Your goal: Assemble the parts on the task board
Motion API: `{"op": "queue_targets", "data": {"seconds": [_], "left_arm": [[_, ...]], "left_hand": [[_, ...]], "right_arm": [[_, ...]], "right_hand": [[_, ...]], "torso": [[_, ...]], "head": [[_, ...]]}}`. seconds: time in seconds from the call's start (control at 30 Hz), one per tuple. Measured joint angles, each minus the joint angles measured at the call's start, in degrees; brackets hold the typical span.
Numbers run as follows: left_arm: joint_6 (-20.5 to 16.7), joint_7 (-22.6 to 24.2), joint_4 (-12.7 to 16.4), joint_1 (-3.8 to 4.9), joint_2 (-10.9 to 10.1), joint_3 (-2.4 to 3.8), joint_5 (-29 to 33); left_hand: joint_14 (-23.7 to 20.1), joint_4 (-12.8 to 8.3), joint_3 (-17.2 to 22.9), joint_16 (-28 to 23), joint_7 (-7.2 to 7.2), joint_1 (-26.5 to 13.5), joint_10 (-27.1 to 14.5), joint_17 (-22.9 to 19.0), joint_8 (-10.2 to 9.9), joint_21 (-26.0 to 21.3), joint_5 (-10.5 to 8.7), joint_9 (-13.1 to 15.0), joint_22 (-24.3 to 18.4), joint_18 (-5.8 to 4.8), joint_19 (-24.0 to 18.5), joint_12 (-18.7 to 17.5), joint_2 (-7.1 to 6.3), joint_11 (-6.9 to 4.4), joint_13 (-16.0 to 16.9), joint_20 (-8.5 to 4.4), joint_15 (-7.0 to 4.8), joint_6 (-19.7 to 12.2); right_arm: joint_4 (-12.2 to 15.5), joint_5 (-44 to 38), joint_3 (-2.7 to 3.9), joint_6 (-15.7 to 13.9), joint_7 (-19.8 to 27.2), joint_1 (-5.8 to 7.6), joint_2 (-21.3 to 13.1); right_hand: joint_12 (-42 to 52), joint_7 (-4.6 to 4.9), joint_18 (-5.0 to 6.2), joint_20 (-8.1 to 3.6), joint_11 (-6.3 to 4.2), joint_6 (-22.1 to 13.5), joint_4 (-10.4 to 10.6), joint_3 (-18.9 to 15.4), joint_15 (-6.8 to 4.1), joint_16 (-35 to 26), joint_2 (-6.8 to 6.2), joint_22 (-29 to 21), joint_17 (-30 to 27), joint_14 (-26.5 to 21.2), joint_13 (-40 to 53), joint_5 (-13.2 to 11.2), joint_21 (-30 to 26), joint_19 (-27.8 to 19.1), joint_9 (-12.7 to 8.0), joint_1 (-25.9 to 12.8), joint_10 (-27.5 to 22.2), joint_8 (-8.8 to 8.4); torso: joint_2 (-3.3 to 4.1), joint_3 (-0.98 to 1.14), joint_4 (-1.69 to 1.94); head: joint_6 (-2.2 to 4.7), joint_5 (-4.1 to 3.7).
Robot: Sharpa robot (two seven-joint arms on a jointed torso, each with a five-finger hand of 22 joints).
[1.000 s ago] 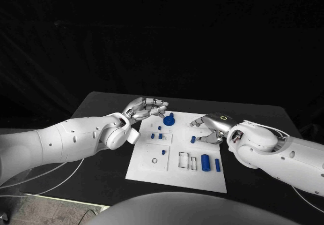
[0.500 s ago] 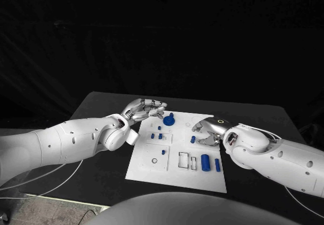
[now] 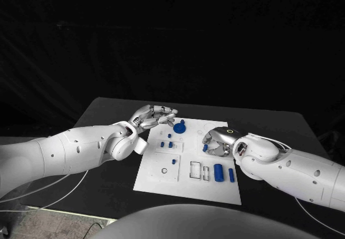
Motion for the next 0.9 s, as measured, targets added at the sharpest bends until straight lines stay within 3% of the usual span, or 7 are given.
{"op": "queue_targets", "data": {"seconds": [0.23,0.4,0.9], "left_arm": [[0.1,0.0,0.0,-0.01,0.0,0.00,0.0],[0.2,0.0,0.0,-0.01,0.1,0.00,0.0],[0.4,-0.1,0.0,-0.04,0.2,0.00,0.0]], "left_hand": [[0.0,0.0,0.0,0.0,0.00,0.0,0.0,-0.1,0.0,0.0,0.24,0.0,0.0,0.00,0.0,0.2,0.00,0.00,0.0,0.00,0.00,0.0],[0.0,0.0,0.0,0.0,0.00,0.0,0.0,-0.1,0.2,0.0,0.24,0.0,0.0,0.00,0.0,0.2,0.00,0.00,0.0,0.00,0.00,0.0],[0.0,0.0,0.0,0.2,0.00,0.2,0.0,-0.1,0.2,0.0,0.24,0.0,0.0,0.00,0.0,0.2,0.22,0.00,0.0,0.00,0.00,0.0]], "right_arm": [[-0.2,0.2,0.00,0.0,0.5,-0.06,0.1],[-0.2,0.5,0.00,-0.2,1.0,-0.09,0.2],[-0.2,1.3,-0.04,-1.3,2.2,-0.15,0.4]], "right_hand": [[0.4,-0.20,0.00,-0.52,-0.62,3.3,-0.6,1.9,-0.83,0.3,1.20,0.0,0.2,0.4,-0.6,1.2,1.0,0.5,0.6,1.2,3.3,0.89],[0.0,-0.44,0.00,-0.81,-1.14,4.9,-1.3,3.8,-1.24,0.3,1.38,0.0,0.2,0.4,-1.1,2.1,1.3,0.8,0.9,2.1,5.9,1.25],[-1.1,-0.39,0.00,-1.01,-1.53,5.7,-1.5,5.0,-1.44,0.5,0.93,0.0,0.3,0.6,-2.0,2.2,1.8,1.0,1.6,2.2,8.6,1.09]], "torso": [[0.00,-0.05,-0.03],[-0.01,-0.04,-0.04],[-0.04,-0.02,-0.04]], "head": [[0.00,0.00],[0.00,-0.01],[0.00,0.08]]}}
